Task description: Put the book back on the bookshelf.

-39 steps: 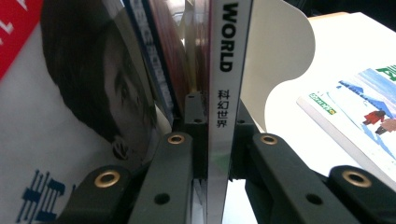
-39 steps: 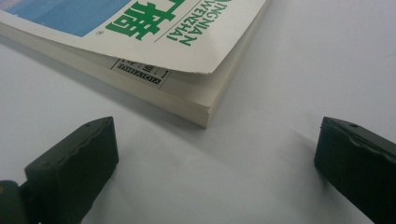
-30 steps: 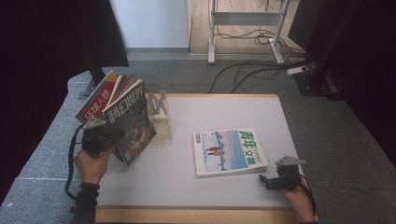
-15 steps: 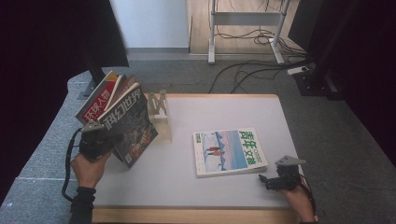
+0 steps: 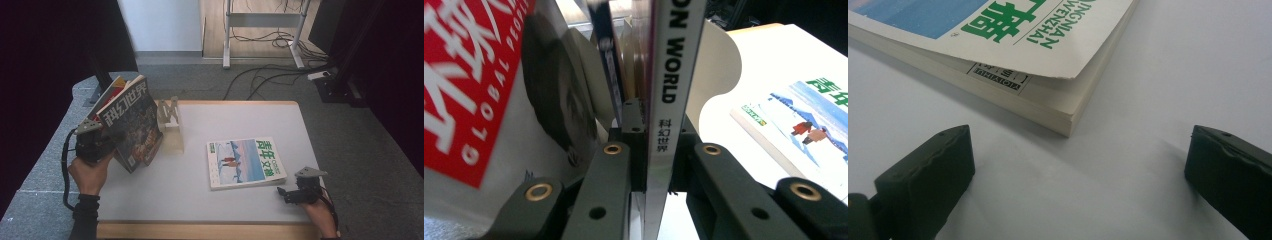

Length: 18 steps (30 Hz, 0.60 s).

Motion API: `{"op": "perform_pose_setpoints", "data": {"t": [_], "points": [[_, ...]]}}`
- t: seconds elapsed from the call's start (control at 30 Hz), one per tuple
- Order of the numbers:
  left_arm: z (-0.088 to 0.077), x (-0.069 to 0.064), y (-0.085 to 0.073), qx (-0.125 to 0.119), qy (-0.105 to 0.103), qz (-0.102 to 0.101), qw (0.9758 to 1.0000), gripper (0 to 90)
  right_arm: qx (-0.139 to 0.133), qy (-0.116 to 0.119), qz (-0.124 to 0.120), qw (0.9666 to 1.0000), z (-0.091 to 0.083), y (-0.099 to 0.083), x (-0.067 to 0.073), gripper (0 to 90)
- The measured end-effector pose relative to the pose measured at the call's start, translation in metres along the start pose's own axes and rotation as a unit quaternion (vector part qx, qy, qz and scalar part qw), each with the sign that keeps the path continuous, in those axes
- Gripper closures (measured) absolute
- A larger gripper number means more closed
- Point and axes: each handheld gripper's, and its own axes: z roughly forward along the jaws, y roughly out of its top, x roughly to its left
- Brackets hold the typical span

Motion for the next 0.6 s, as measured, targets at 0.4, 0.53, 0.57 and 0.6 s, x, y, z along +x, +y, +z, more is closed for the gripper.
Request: {"op": "perform_pose_setpoints", "data": {"t": [0.4,0.53,0.57,0.6], "points": [[0.002,-0.007,0.016,-0.018,0.002,0.006,0.9998,82.9,0.0,0.0,0.001,1.0,0.0,0.0,0.0,0.0],[0.022,-0.012,0.005,-0.014,0.001,0.007,0.9999,82.9,0.0,0.0,0.0,1.0,0.0,0.0,0.0,0.0],[0.027,-0.013,0.002,-0.012,-0.001,0.006,0.9999,82.9,0.0,0.0,0.0,1.0,0.0,0.0,0.0,0.0],[0.031,-0.014,-0.002,-0.012,-0.001,0.005,0.9999,82.9,0.0,0.0,0.001,1.0,0.0,0.0,0.0,0.0]]}}
